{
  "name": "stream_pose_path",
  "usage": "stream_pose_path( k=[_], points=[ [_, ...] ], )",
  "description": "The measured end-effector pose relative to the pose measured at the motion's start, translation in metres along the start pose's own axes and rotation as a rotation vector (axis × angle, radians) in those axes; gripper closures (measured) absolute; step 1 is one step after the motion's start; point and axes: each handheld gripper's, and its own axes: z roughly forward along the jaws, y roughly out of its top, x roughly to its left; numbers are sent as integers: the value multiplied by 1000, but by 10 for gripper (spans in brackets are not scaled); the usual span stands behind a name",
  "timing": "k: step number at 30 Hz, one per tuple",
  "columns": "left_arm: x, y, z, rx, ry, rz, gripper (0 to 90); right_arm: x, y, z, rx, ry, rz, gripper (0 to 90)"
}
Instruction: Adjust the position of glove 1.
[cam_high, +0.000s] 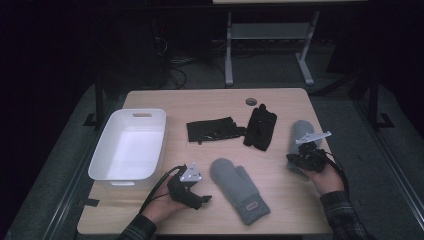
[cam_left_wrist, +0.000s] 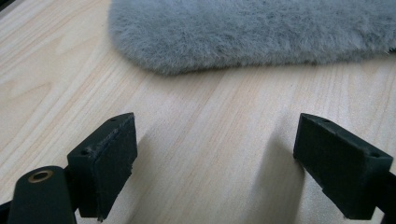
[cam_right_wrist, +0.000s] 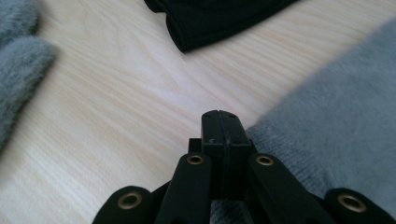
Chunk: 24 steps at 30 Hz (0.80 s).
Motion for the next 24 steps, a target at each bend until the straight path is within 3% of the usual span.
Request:
stream_pose_path(
  k=[9,17,20,24],
  points=[
    [0,0,0,-2,1,0,129,-14,-21,-22,-5,-38,44,900],
    [0,0,0,-1,1,-1,129,-28,-31,-31,-4,-78,68,900],
    [0,0,0,-4,2,0,129,-27,-28,-32,-13,-76,68,900],
    [0,0,1,-4,4,-3,129,-15,-18,-26,-29,-48,39,900]
  ],
)
